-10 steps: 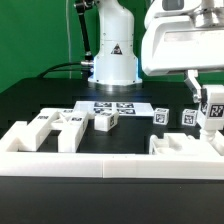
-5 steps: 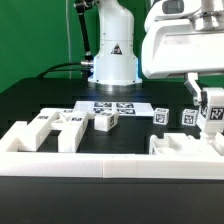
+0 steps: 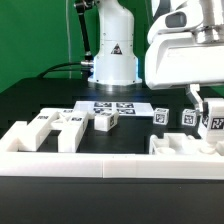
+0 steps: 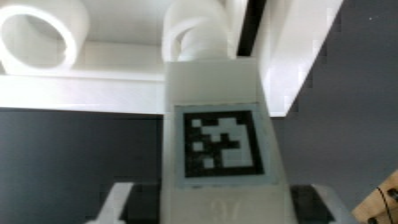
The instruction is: Assemble chair
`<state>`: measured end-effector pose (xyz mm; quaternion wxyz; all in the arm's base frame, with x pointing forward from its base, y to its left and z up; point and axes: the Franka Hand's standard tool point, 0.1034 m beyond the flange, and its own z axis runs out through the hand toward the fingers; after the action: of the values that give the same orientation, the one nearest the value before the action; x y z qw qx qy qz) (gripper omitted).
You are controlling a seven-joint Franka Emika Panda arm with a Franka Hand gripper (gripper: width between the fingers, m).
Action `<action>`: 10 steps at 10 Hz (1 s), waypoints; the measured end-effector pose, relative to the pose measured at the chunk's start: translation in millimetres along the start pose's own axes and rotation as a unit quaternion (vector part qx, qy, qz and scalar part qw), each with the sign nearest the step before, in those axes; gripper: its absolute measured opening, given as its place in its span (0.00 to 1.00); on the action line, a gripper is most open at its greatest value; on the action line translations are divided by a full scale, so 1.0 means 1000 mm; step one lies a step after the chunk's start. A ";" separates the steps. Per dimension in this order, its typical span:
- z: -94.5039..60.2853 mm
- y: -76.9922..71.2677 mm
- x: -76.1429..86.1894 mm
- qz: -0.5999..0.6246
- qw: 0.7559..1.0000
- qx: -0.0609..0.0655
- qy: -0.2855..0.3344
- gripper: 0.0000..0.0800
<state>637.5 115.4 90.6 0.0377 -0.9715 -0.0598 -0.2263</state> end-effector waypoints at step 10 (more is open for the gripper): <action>0.008 0.000 -0.002 -0.006 1.000 -0.003 0.030 0.36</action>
Offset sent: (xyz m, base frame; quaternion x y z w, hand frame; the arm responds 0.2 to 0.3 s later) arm 0.0009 0.0022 -0.0081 0.0019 0.0116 -0.0003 0.9999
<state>639.0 116.4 82.3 0.0356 -0.9640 -0.0635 -0.2557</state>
